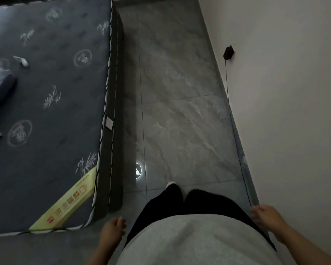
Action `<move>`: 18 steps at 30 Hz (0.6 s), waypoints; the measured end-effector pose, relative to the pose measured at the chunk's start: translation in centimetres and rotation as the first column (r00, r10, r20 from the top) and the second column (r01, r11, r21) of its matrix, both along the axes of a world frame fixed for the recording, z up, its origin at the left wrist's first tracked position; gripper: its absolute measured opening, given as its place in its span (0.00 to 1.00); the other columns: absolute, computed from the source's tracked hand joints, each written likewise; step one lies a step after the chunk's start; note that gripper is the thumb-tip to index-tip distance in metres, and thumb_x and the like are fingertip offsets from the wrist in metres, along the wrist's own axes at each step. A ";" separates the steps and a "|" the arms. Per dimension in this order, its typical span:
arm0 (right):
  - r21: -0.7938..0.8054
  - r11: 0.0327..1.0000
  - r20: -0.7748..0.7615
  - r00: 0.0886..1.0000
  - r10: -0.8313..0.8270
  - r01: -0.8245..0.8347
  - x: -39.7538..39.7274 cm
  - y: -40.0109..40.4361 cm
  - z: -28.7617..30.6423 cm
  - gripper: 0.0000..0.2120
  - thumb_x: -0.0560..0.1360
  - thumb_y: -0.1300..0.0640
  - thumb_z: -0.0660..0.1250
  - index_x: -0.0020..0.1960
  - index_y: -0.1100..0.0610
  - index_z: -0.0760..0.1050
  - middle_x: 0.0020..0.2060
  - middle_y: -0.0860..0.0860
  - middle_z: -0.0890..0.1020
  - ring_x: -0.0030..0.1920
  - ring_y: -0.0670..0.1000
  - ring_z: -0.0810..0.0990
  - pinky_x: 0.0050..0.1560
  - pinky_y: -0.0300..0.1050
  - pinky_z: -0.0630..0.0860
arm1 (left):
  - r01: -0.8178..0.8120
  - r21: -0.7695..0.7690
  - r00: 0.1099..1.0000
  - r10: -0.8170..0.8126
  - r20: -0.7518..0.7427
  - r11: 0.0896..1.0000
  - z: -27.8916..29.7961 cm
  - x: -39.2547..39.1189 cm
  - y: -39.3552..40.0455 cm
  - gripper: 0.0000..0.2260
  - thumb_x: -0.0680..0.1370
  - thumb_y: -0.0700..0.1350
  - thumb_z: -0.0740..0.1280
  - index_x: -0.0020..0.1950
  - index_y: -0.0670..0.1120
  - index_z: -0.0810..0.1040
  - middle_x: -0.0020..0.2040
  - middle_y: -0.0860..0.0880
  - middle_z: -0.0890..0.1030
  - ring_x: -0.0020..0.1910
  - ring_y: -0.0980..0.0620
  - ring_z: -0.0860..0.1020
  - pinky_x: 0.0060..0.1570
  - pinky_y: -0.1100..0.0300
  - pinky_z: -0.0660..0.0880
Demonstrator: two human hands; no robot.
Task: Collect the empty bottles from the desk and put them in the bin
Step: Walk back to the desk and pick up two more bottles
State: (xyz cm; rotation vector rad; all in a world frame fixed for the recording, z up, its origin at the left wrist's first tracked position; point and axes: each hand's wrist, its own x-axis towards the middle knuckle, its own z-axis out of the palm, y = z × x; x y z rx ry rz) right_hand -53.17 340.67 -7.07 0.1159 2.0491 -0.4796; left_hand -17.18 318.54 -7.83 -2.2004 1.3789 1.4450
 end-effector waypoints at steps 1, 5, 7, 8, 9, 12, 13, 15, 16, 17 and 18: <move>0.018 1.000 -0.007 1.000 0.008 -0.008 -0.7 -0.4 -0.1 0.10 0.78 0.66 0.59 0.41 0.68 0.75 0.31 0.59 0.76 0.31 0.54 0.71 0.31 0.42 0.62 | 0.018 -0.021 1.000 -0.018 -0.012 1.000 0.2 -1.6 -2.3 0.12 0.80 0.39 0.58 0.41 0.38 0.77 0.38 0.39 0.77 0.32 0.47 0.72 0.38 0.57 0.68; 0.113 0.987 -0.028 0.992 0.120 -0.116 -4.2 -3.4 -0.5 0.14 0.78 0.64 0.61 0.41 0.70 0.80 0.48 0.68 0.82 0.49 0.61 0.79 0.43 0.47 0.67 | 0.097 -0.102 0.993 -0.103 -0.057 0.990 0.7 -8.9 -11.6 0.13 0.79 0.42 0.59 0.36 0.43 0.76 0.35 0.42 0.78 0.33 0.46 0.75 0.39 0.55 0.70; 0.136 0.978 -0.022 0.986 0.163 -0.158 -6.6 -5.7 -0.7 0.14 0.79 0.61 0.60 0.51 0.67 0.81 0.55 0.65 0.81 0.55 0.57 0.79 0.51 0.47 0.70 | 0.135 -0.131 0.988 -0.144 -0.061 0.982 0.3 -12.5 -16.2 0.13 0.78 0.42 0.60 0.35 0.45 0.76 0.35 0.42 0.79 0.34 0.46 0.75 0.38 0.55 0.70; 0.136 0.971 -0.009 0.979 0.202 -0.199 -8.0 -7.1 -0.8 0.14 0.79 0.60 0.59 0.53 0.65 0.81 0.57 0.64 0.81 0.58 0.57 0.78 0.53 0.46 0.71 | 0.149 -0.141 0.986 -0.158 -0.056 0.979 0.2 -14.4 -18.2 0.13 0.78 0.43 0.61 0.34 0.46 0.76 0.36 0.42 0.79 0.34 0.46 0.75 0.39 0.54 0.71; 0.137 0.965 -0.002 0.974 0.225 -0.223 -9.6 -8.7 -1.2 0.14 0.80 0.60 0.58 0.53 0.65 0.81 0.56 0.63 0.81 0.58 0.57 0.78 0.54 0.45 0.71 | 0.157 -0.145 0.985 -0.166 -0.052 0.977 0.1 -16.2 -20.0 0.13 0.78 0.43 0.61 0.35 0.46 0.76 0.37 0.41 0.80 0.36 0.45 0.76 0.40 0.53 0.72; 0.113 0.984 -0.023 0.990 0.140 -0.137 -15.1 -14.3 -1.3 0.15 0.78 0.63 0.60 0.36 0.66 0.79 0.44 0.64 0.81 0.49 0.58 0.79 0.45 0.48 0.70 | 0.158 -0.149 0.986 -0.165 -0.036 0.976 0.0 -21.1 -24.2 0.12 0.79 0.43 0.59 0.40 0.42 0.78 0.42 0.38 0.81 0.43 0.39 0.79 0.48 0.46 0.76; 0.079 0.992 -0.050 0.994 0.100 -0.096 -17.1 -16.4 -1.3 0.15 0.77 0.64 0.61 0.34 0.65 0.77 0.40 0.63 0.80 0.44 0.57 0.78 0.43 0.48 0.69 | 0.153 -0.136 0.987 -0.159 -0.034 0.979 0.1 -22.5 -25.1 0.12 0.79 0.44 0.59 0.42 0.40 0.79 0.43 0.37 0.81 0.45 0.37 0.79 0.49 0.45 0.76; 0.003 1.000 -0.030 0.999 -0.017 0.017 -21.1 -21.1 -0.6 0.11 0.77 0.65 0.61 0.38 0.65 0.77 0.35 0.61 0.78 0.36 0.56 0.74 0.38 0.47 0.68 | 0.150 -0.105 0.987 -0.154 -0.035 0.983 0.4 -24.9 -26.1 0.12 0.80 0.43 0.59 0.43 0.39 0.78 0.42 0.37 0.80 0.44 0.38 0.79 0.49 0.47 0.76; -0.036 0.997 -0.029 0.997 -0.067 0.066 -23.1 -23.4 -0.3 0.09 0.77 0.65 0.59 0.42 0.66 0.76 0.34 0.60 0.77 0.33 0.55 0.73 0.36 0.45 0.68 | 0.147 -0.089 0.988 -0.150 -0.032 0.985 0.5 -25.9 -26.6 0.12 0.80 0.42 0.59 0.42 0.39 0.78 0.40 0.38 0.80 0.41 0.41 0.78 0.46 0.50 0.76; -0.057 0.995 -0.035 0.996 -0.082 0.080 -24.9 -25.8 0.1 0.08 0.78 0.65 0.58 0.45 0.66 0.75 0.34 0.59 0.77 0.32 0.55 0.73 0.34 0.43 0.68 | 0.142 -0.073 0.989 -0.144 -0.024 0.987 0.7 -26.7 -27.0 0.12 0.80 0.41 0.59 0.41 0.40 0.78 0.38 0.40 0.79 0.37 0.43 0.77 0.42 0.53 0.74; -0.069 0.996 -0.051 0.996 -0.067 0.063 -26.6 -28.1 0.5 0.08 0.78 0.64 0.57 0.46 0.65 0.74 0.35 0.59 0.77 0.32 0.55 0.73 0.34 0.43 0.68 | 0.141 -0.056 0.990 -0.142 -0.013 0.988 0.8 -27.4 -27.5 0.11 0.80 0.41 0.59 0.42 0.39 0.78 0.38 0.40 0.79 0.36 0.45 0.76 0.40 0.56 0.72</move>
